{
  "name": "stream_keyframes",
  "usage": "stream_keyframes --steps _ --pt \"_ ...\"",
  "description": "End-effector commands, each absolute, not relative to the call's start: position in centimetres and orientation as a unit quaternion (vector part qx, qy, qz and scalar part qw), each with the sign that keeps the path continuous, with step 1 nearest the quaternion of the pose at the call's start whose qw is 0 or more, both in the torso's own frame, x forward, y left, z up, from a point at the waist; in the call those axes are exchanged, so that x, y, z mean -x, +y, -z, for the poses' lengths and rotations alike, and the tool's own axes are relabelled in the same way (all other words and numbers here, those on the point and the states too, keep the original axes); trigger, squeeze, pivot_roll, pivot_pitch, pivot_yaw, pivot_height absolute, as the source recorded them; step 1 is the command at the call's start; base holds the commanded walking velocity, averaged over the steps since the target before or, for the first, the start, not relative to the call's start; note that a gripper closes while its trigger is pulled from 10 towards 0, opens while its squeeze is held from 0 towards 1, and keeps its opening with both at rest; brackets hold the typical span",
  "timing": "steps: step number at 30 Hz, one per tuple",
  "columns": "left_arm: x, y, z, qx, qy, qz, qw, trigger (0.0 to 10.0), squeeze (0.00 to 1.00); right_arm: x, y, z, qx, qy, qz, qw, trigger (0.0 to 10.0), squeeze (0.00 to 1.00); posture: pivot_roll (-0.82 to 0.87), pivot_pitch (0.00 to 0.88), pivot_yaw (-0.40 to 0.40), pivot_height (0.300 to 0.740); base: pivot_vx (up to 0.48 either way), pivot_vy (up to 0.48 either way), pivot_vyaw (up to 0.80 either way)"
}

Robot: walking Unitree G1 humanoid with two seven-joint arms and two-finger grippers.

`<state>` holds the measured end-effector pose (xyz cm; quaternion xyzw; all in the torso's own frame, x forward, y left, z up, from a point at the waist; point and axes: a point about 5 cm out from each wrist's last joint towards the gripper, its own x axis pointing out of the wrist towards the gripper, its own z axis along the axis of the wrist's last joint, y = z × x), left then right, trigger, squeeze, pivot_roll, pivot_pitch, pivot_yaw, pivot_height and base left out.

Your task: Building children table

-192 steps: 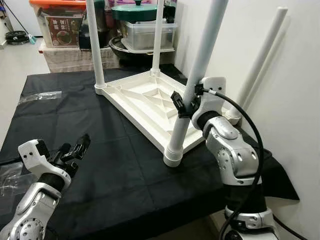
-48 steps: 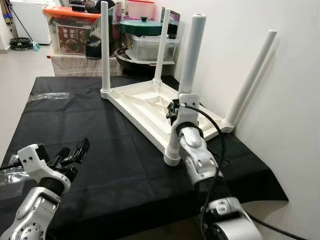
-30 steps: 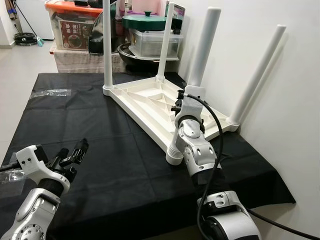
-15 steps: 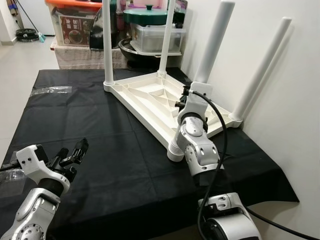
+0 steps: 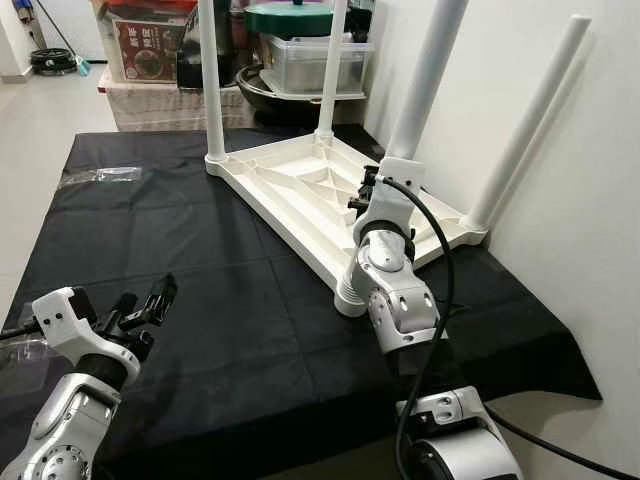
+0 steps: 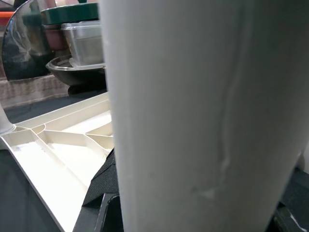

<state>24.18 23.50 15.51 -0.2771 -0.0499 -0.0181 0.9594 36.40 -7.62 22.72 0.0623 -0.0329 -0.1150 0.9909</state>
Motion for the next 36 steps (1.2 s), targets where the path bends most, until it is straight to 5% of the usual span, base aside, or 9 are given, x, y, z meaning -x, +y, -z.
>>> stream_keyframes --steps 1,13,14,16,36 --pt "-24.3 23.4 -15.6 0.273 -0.048 0.023 0.96 10.0 0.0 -34.5 -6.8 -18.8 -0.109 0.015 0.132 0.985 0.0 0.0 0.01 0.0 -0.107 0.74 0.0 0.0 0.0" --pt "-24.3 23.5 -15.5 0.271 -0.046 0.023 0.961 10.0 0.0 -34.5 -6.3 -19.3 -0.111 0.007 0.106 0.988 0.0 0.0 0.01 0.0 -0.104 0.74 0.0 0.0 0.0" --pt "-24.3 23.5 -15.5 0.271 -0.046 0.023 0.961 10.0 0.0 -34.5 -6.2 -19.3 -0.112 0.008 0.098 0.989 5.5 0.0 0.01 0.0 -0.104 0.74 0.0 0.0 0.0" --pt "-24.3 23.5 -15.5 0.271 -0.046 0.023 0.961 10.0 0.0 -34.5 -6.0 -19.4 -0.11 0.01 0.092 0.99 10.0 0.0 0.01 0.0 -0.104 0.74 0.0 0.0 0.0" --pt "-24.4 23.4 -15.5 0.27 -0.045 0.027 0.961 10.0 0.0 -34.5 -5.8 -21.0 -0.117 -0.018 0.06 0.991 10.0 0.0 0.0 0.0 -0.099 0.74 0.0 0.0 0.0"
